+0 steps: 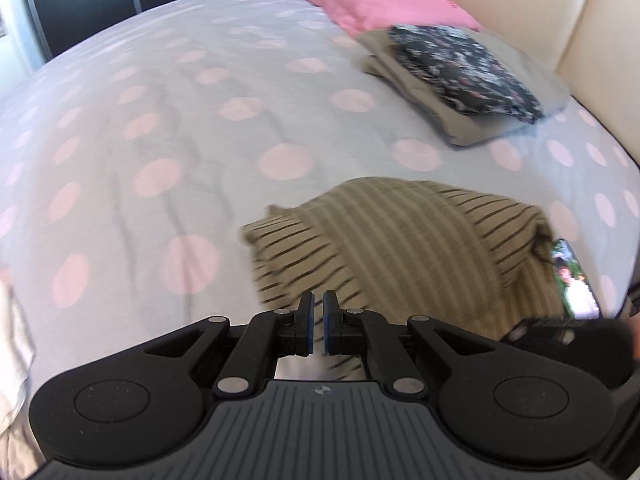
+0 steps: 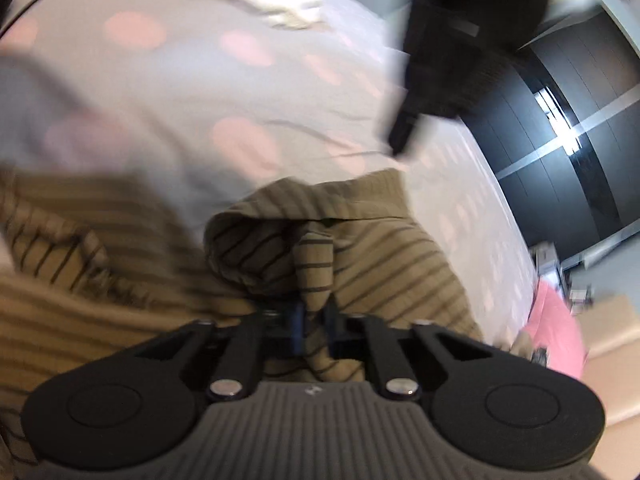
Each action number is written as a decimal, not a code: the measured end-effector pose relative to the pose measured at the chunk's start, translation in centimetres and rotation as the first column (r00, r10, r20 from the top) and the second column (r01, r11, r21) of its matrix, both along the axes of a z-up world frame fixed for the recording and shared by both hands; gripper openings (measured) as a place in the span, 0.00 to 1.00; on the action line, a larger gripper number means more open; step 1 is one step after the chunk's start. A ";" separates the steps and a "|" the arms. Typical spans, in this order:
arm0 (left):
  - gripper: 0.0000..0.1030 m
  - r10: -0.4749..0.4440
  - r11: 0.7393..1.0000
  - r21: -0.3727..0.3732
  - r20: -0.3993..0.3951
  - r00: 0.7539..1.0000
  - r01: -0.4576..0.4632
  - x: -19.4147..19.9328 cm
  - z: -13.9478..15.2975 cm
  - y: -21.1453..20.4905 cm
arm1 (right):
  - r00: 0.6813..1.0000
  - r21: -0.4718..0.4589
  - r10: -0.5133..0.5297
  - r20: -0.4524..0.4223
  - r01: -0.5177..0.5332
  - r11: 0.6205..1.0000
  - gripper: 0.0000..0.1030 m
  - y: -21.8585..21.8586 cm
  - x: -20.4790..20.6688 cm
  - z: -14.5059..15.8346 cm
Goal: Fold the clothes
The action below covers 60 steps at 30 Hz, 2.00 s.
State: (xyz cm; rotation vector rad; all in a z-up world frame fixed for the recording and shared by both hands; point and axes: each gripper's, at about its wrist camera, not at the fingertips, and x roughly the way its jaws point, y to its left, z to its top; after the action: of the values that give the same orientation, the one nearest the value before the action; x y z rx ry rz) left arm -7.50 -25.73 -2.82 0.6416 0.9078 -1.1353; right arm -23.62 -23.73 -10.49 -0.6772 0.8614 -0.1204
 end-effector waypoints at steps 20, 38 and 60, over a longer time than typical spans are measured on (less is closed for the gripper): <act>0.41 0.026 0.998 -0.054 0.049 0.998 -0.023 2.5 -3.3 -2.8 | 0.718 0.565 -0.692 -0.068 0.600 0.567 0.03 -19.9 -3.3 4.2; 0.49 0.161 0.984 -0.051 -0.187 0.969 -0.173 7.4 -8.1 -8.7 | 0.604 0.586 -0.783 -0.147 0.691 0.423 0.30 -24.1 -4.2 3.8; 0.03 0.186 0.982 0.016 -0.175 0.967 -0.187 7.9 -9.1 -10.7 | 0.540 0.737 -0.787 -0.299 0.654 0.168 0.09 -26.9 -2.7 2.9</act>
State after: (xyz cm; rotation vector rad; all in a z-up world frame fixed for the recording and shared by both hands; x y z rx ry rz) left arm 0.37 -36.41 -11.89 0.4488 1.0955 -1.0338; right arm -26.35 -50.67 -7.58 0.7014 0.9120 -0.6293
